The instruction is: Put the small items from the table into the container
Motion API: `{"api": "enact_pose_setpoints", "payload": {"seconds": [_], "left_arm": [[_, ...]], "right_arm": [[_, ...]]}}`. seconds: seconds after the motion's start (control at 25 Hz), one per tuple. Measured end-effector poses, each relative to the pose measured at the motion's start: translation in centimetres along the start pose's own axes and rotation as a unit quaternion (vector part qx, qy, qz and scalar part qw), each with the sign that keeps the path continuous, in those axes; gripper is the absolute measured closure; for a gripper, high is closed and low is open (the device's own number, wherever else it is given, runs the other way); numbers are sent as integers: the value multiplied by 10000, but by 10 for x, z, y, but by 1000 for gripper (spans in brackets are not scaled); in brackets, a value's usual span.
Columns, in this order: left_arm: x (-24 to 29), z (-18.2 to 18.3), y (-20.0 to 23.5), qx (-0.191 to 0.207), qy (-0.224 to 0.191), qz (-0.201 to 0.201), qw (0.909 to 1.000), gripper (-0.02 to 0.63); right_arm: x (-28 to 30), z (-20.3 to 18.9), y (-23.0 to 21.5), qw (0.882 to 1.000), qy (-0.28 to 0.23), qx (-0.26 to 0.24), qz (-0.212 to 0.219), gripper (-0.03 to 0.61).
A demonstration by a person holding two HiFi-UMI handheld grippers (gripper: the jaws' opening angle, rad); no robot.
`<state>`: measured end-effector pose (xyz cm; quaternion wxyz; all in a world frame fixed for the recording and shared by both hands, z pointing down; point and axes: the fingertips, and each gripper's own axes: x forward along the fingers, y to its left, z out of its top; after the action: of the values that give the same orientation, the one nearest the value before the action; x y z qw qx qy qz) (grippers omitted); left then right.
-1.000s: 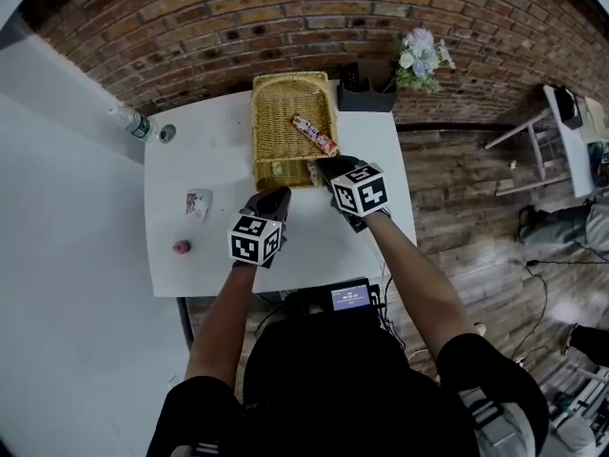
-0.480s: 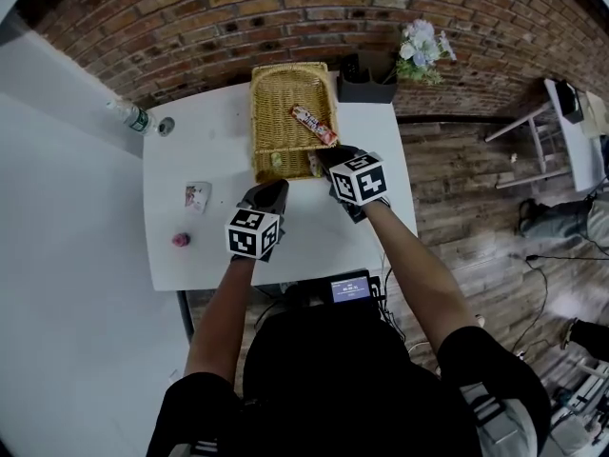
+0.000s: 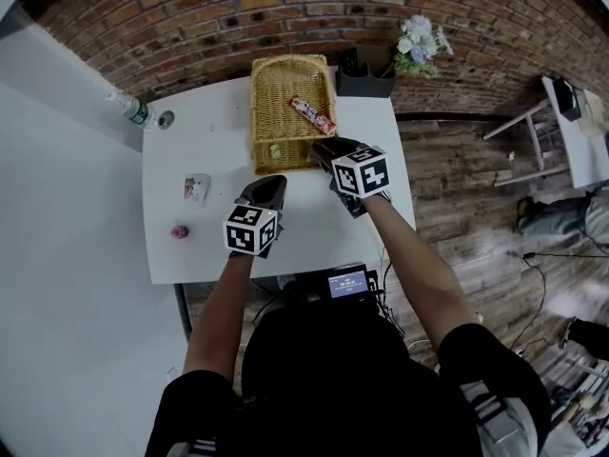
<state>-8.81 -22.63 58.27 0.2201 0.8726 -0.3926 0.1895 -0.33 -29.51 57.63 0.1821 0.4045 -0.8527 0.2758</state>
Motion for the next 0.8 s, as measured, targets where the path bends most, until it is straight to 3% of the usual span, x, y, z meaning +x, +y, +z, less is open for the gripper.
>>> {"api": "enact_pose_setpoints", "payload": {"seconds": [0.64, 0.8], "left_arm": [[-23, -7, -20, 105, -107, -35, 9999, 606], [-27, -10, -28, 134, -126, -56, 9998, 606]], "right_arm": [[-35, -23, 16, 9999, -47, 44, -88, 477], [-48, -32, 19, 9999, -58, 31, -111, 520]]}}
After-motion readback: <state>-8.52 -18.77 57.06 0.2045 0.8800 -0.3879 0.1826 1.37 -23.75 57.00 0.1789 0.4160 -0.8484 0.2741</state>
